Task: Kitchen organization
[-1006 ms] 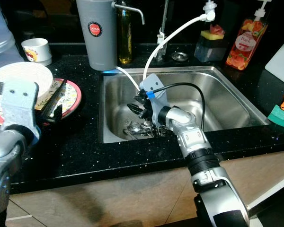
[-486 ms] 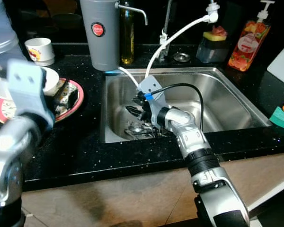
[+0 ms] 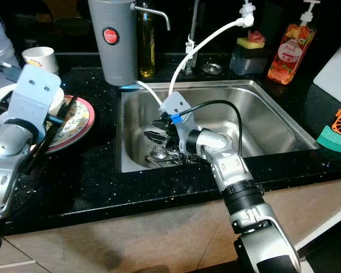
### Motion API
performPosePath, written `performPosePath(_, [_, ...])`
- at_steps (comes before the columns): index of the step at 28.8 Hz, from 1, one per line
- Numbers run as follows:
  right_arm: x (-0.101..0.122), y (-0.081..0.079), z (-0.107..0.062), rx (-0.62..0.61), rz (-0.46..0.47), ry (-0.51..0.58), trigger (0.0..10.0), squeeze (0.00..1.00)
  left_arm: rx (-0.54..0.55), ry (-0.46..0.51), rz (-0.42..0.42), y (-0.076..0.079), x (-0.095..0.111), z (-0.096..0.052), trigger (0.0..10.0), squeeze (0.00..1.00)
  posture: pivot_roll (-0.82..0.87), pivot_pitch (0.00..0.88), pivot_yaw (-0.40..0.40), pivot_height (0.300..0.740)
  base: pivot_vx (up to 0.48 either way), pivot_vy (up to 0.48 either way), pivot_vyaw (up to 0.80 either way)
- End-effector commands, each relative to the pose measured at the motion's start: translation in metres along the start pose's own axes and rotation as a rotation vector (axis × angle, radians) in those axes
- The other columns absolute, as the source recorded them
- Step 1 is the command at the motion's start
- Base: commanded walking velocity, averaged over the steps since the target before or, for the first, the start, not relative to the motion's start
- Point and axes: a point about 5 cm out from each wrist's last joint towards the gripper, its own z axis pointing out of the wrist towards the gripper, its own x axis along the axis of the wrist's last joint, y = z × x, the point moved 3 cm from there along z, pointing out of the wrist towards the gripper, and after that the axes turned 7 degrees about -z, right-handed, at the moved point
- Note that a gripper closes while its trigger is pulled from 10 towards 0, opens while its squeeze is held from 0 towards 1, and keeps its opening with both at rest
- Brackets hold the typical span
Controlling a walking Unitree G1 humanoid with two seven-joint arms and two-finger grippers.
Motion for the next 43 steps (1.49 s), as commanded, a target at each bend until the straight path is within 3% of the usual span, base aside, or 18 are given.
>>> performPosePath(1, [0.007, -0.009, 0.003, 0.036, -0.018, 0.04, 10.0, 0.0, -0.008, -0.042, 0.046, -0.004, -0.003, 0.004, 10.0, 0.0, -0.01, 0.114, -0.064, 0.74, 0.0, 0.0, 0.0])
performPosePath(7, [0.025, -0.018, 0.006, 0.091, 0.022, 0.138, 10.0, 0.0, -0.01, -0.086, 0.093, -0.007, -0.011, 0.009, 10.0, 0.0, -0.01, 0.117, -0.063, 0.74, 0.0, 0.0, 0.0])
performPosePath(18, [0.036, -0.022, 0.007, 0.109, 0.05, 0.197, 10.0, 0.0, 0.013, -0.129, 0.12, -0.014, -0.02, 0.017, 10.0, 0.0, -0.01, 0.117, -0.063, 0.74, 0.0, 0.0, 0.0])
performPosePath(19, [0.036, -0.022, 0.007, 0.108, 0.051, 0.198, 10.0, 0.0, 0.014, -0.131, 0.126, -0.014, -0.02, 0.018, 7.5, 0.0, -0.01, 0.117, -0.063, 0.74, 0.0, 0.0, 0.0])
performPosePath(20, [0.036, -0.022, 0.007, 0.108, 0.051, 0.198, 10.0, 0.0, 0.014, -0.131, 0.126, -0.014, -0.02, 0.018, 7.5, 0.0, -0.01, 0.117, -0.063, 0.74, 0.0, 0.0, 0.0])
performPosePath(21, [0.036, -0.022, 0.007, 0.107, 0.051, 0.198, 10.0, 0.0, 0.012, -0.129, 0.127, -0.014, -0.02, 0.018, 0.9, 0.0, -0.01, 0.117, -0.063, 0.74, 0.0, 0.0, 0.0])
performPosePath(22, [0.036, -0.022, 0.007, 0.107, 0.051, 0.197, 10.0, 0.0, 0.012, -0.127, 0.128, -0.014, -0.019, 0.019, 0.0, 0.0, -0.01, 0.117, -0.063, 0.74, 0.0, 0.0, 0.0])
performPosePath(28, [0.037, -0.021, 0.006, 0.102, 0.052, 0.195, 10.0, 0.0, 0.009, -0.112, 0.128, -0.012, -0.016, 0.02, 0.0, 0.0, -0.01, 0.117, -0.063, 0.74, 0.0, 0.0, 0.0])
performPosePath(43, [0.039, -0.014, 0.004, 0.069, 0.095, 0.213, 10.0, 0.0, 0.008, 0.077, 0.195, -0.01, 0.025, 0.019, 0.0, 0.0, -0.01, 0.111, -0.056, 0.74, 0.0, 0.0, 0.0])
